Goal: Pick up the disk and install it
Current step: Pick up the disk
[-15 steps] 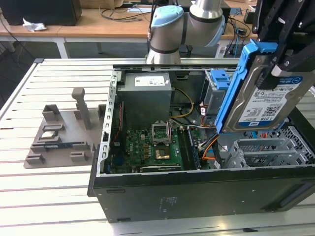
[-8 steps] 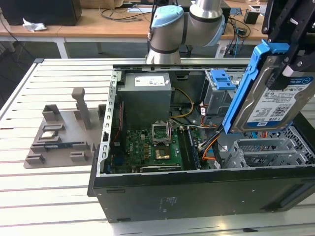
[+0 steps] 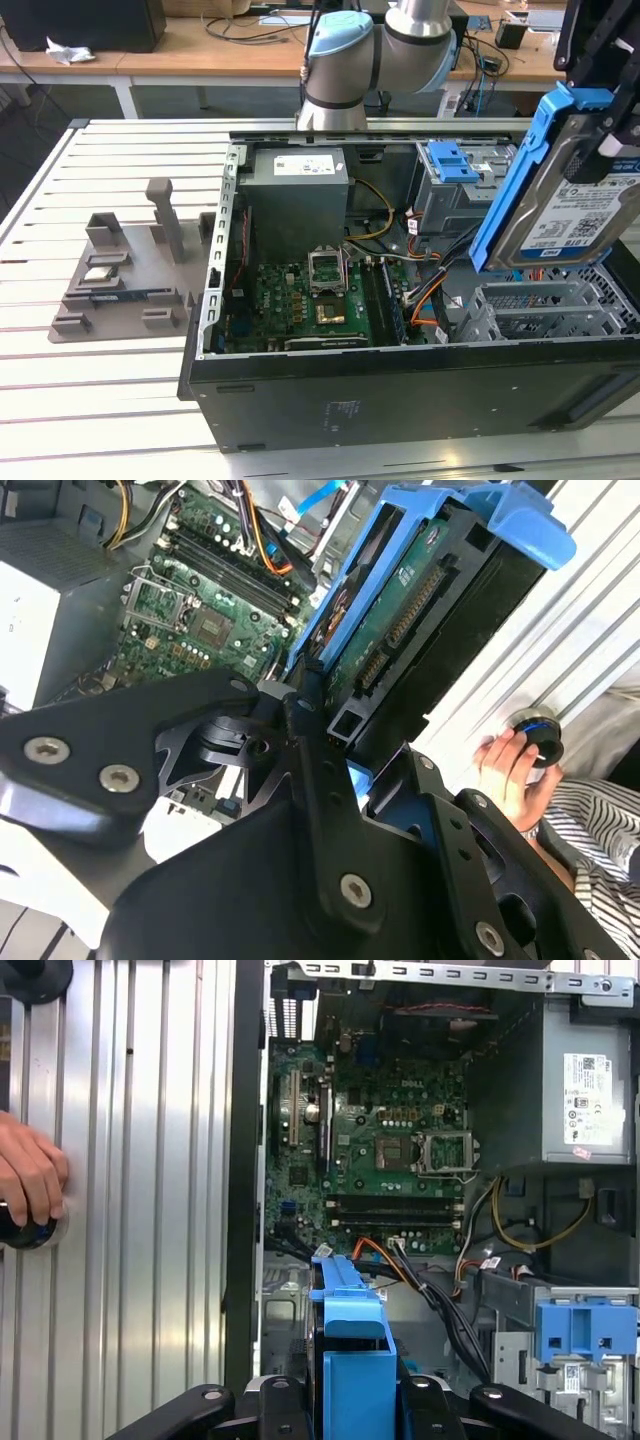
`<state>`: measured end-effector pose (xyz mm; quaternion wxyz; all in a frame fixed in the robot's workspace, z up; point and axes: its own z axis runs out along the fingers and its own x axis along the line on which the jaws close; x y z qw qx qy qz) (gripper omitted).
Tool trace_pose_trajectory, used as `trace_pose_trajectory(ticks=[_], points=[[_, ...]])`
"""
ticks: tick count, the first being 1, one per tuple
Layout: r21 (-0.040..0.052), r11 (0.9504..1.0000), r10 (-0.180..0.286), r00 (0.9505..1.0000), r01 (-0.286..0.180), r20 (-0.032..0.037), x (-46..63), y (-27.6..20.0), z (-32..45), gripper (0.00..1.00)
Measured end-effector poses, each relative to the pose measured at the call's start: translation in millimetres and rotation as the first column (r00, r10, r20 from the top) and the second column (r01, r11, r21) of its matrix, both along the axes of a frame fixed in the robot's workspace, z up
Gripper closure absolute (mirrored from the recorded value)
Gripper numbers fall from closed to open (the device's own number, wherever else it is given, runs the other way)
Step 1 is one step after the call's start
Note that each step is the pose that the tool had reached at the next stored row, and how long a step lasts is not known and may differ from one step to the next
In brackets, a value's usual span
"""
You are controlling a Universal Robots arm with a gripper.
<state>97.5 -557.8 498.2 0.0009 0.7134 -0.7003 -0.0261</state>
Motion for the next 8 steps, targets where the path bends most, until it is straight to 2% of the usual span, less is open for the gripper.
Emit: trace_pose_trajectory(ticks=[8], points=[[-0.0032,1.0000,0.000,1.0000,0.000,0.0000,13.4,0.0,-0.7,0.63]])
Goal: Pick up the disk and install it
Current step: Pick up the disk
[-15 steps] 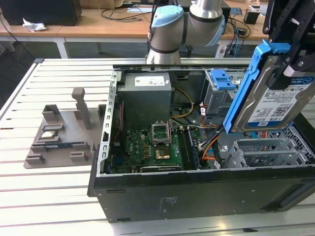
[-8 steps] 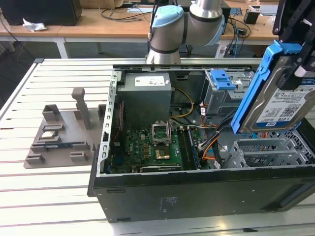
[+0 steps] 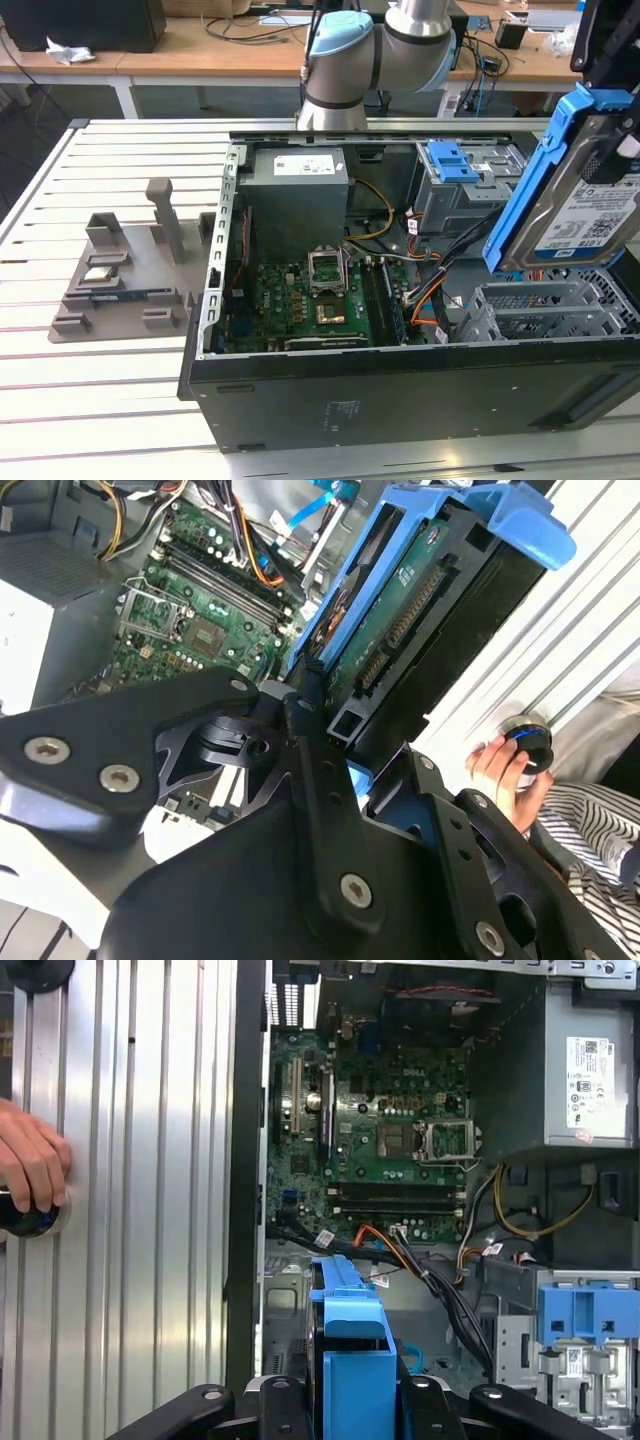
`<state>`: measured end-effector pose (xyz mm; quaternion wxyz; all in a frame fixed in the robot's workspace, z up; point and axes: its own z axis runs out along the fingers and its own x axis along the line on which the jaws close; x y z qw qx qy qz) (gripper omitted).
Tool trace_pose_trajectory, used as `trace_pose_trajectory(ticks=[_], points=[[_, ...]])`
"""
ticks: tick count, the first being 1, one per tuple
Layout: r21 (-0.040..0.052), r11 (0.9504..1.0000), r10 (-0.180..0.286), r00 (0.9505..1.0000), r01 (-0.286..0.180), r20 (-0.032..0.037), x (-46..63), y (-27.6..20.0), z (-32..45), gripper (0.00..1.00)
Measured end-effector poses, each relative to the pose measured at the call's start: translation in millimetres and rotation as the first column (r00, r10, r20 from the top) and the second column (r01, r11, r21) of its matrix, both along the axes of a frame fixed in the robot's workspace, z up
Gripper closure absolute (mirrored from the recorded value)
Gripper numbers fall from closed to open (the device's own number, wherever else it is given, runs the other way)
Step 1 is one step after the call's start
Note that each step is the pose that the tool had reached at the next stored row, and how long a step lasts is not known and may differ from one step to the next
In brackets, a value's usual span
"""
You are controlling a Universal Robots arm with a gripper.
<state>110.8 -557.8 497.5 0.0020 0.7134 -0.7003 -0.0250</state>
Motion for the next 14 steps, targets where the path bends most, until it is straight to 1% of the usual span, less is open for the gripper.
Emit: trace_pose_trajectory(ticks=[1,6,7,10,12,14], points=[[-0.0003,1.0000,0.000,1.0000,0.000,0.0000,3.0,0.0,-0.8,0.63],[-0.0003,1.0000,0.000,1.0000,0.000,-0.0003,9.6,0.0,-6.7,0.63],[-0.0003,1.0000,0.000,1.0000,0.000,-0.0004,11.0,0.0,-9.0,0.63],[-0.0004,1.0000,0.000,1.0000,0.000,-0.0009,13.3,-0.2,-19.2,0.63],[-0.0003,1.0000,0.000,1.0000,0.000,-0.0009,14.2,-0.3,-22.4,0.63],[-0.0023,1.0000,0.000,1.0000,0.000,-0.0011,16.9,-0.2,-27.6,0.63]])
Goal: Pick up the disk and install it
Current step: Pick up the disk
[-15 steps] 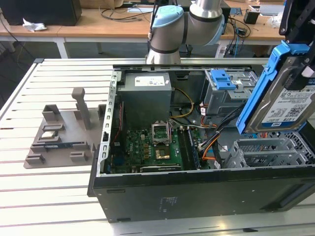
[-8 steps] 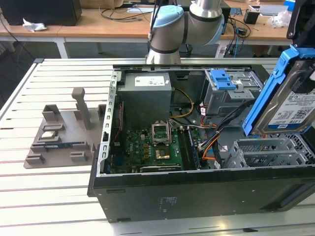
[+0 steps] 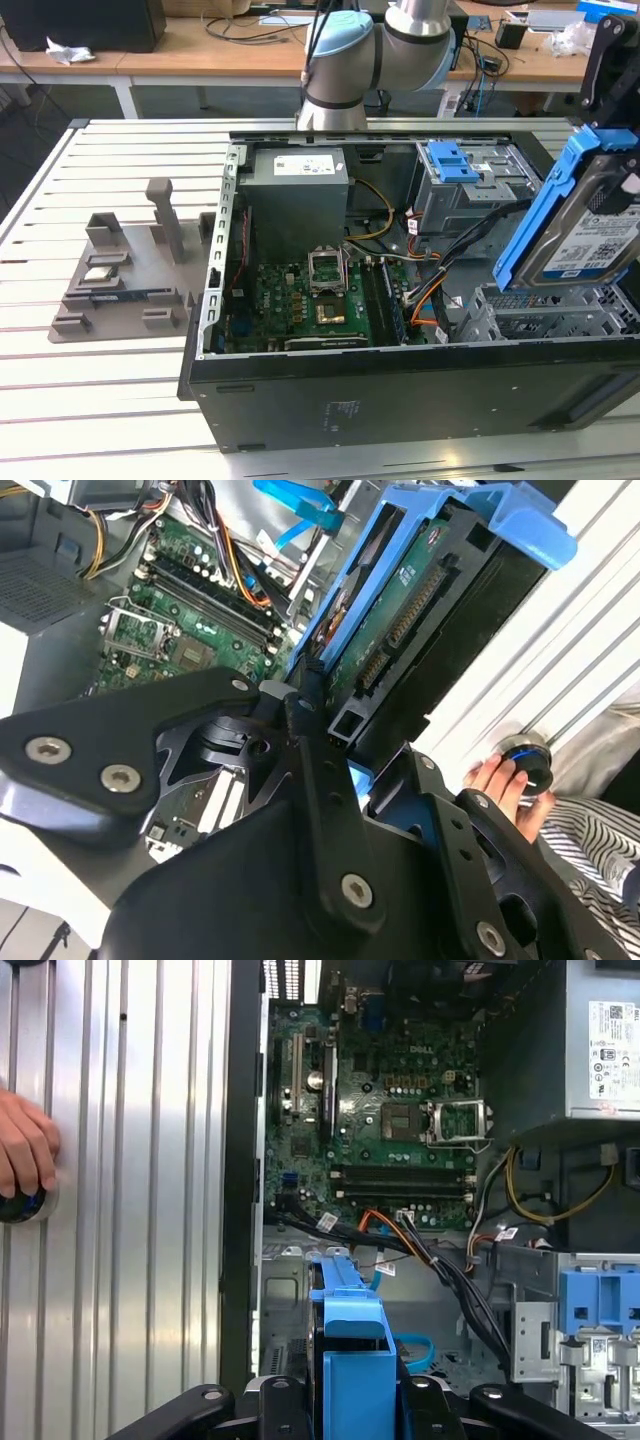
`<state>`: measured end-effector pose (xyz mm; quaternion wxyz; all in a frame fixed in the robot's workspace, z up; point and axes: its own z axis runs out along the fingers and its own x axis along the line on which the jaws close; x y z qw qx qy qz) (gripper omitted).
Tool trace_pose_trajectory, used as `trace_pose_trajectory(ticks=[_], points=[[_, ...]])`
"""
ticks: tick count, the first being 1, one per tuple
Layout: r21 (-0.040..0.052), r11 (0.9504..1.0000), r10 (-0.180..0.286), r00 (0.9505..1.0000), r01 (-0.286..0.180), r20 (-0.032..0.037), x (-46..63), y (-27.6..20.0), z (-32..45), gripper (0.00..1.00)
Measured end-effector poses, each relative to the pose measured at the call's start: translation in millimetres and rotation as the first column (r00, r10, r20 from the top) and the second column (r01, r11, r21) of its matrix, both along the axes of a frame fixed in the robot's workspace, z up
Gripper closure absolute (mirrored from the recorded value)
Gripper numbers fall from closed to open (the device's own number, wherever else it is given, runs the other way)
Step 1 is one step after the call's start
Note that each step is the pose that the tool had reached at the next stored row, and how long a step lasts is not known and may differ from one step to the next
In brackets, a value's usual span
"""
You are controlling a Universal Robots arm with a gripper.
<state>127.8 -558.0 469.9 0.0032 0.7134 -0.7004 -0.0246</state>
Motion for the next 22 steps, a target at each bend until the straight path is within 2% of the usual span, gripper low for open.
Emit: trace_pose_trajectory(ticks=[5,9,12,22], points=[[-0.0050,1.0000,0.000,1.0000,0.000,0.0000,1.5,1.7,-8.4,0.63],[-0.0051,1.0000,0.000,1.0000,0.000,0.0000,1.2,6.8,-17.1,0.63],[-0.0053,1.0000,0.000,1.0000,0.000,0.0000,1.2,8.2,-21.4,0.63],[-0.0054,1.0000,0.000,1.0000,0.000,0.0000,1.5,8.3,-21.6,0.63]])
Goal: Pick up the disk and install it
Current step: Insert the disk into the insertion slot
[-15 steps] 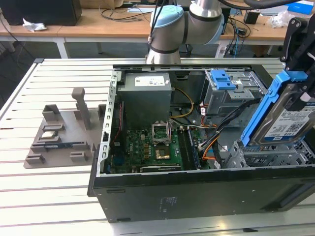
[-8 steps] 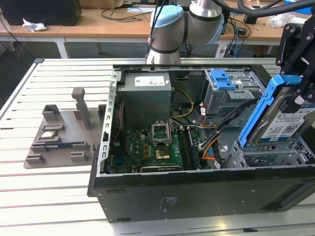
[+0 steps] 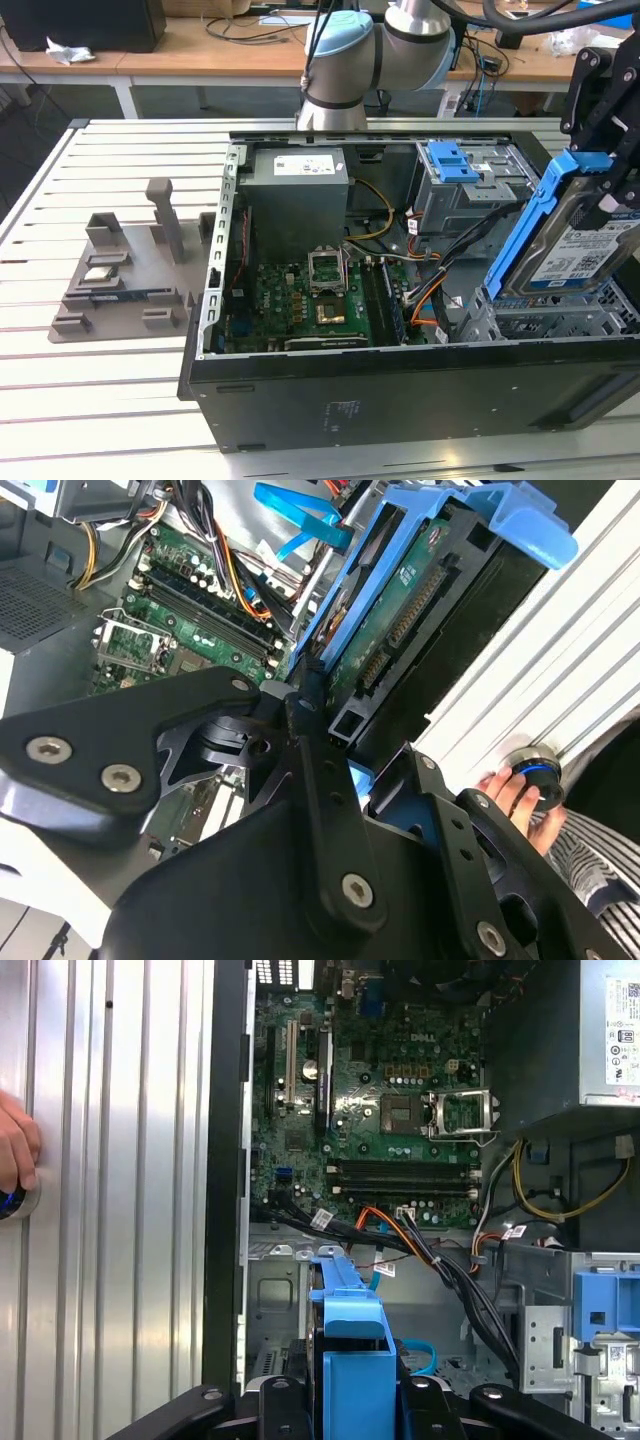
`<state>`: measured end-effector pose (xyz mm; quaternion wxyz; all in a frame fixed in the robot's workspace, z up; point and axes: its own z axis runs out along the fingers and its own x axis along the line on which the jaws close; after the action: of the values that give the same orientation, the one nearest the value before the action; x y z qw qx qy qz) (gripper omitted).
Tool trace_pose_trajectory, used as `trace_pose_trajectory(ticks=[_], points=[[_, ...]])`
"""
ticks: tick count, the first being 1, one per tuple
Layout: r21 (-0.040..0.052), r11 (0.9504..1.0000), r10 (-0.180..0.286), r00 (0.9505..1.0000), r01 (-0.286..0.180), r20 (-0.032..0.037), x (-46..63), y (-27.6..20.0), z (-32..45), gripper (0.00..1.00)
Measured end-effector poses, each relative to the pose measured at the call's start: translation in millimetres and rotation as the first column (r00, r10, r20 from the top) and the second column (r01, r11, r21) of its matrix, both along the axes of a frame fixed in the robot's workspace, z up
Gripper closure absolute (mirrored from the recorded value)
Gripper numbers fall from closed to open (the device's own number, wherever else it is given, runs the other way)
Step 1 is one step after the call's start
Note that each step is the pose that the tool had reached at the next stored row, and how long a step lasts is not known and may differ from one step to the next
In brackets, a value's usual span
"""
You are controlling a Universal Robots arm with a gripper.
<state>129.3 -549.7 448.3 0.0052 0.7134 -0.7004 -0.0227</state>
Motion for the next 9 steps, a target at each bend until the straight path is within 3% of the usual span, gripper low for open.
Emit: trace_pose_trajectory(ticks=[9], points=[[-0.0048,0.9998,-0.022,0.9998,0.022,-0.0005,1.8,0.3,-4.9,0.63]])
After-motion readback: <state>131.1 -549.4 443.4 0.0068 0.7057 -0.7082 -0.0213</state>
